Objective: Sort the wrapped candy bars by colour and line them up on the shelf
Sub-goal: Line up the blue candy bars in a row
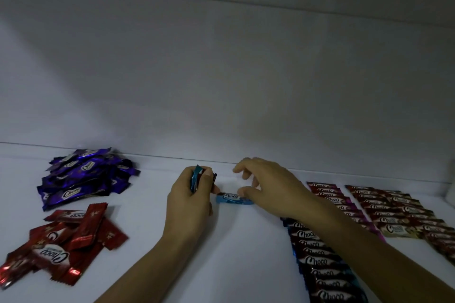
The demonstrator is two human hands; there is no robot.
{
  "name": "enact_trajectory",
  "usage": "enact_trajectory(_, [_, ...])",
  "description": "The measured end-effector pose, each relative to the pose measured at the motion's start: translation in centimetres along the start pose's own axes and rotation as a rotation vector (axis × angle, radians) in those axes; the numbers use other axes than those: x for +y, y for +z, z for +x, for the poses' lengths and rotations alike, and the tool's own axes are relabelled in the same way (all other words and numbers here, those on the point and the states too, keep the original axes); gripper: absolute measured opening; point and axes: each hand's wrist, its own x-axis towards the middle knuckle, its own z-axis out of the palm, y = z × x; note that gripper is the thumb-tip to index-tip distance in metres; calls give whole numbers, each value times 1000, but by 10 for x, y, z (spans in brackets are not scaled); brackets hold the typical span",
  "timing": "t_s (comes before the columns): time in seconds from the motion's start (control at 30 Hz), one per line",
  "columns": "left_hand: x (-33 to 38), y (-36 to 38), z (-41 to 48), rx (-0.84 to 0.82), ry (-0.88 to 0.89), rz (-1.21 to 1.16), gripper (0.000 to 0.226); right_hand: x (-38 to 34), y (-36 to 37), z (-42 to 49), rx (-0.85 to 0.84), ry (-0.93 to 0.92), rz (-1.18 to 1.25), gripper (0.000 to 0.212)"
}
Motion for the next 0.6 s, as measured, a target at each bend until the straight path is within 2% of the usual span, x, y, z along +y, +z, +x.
enact_trajectory(0.07, [-1,0,0,8,5,9,14,-2,0,-2,-55,-50,-98,21])
enact_trajectory(0.17, [-1,0,1,19,16,34,14,-7,6,-3,-176,-108,-215,24])
enact_trajectory(0.27, [-1,1,0,-1,21,50,14,-2,7,-2,-139,-133,-343,30])
enact_trajectory(0.37, [-1,1,-1,-25,11,55,13,7,8,-3,-98,-141,-422,25])
enact_trajectory(0.53, [0,2,0,-36,7,67,12,21,8,-4,-90,-53,-363,26])
enact_trajectory(0.6, [0,2,0,-50,5,97,11,26,10,-2,-80,-40,-424,27])
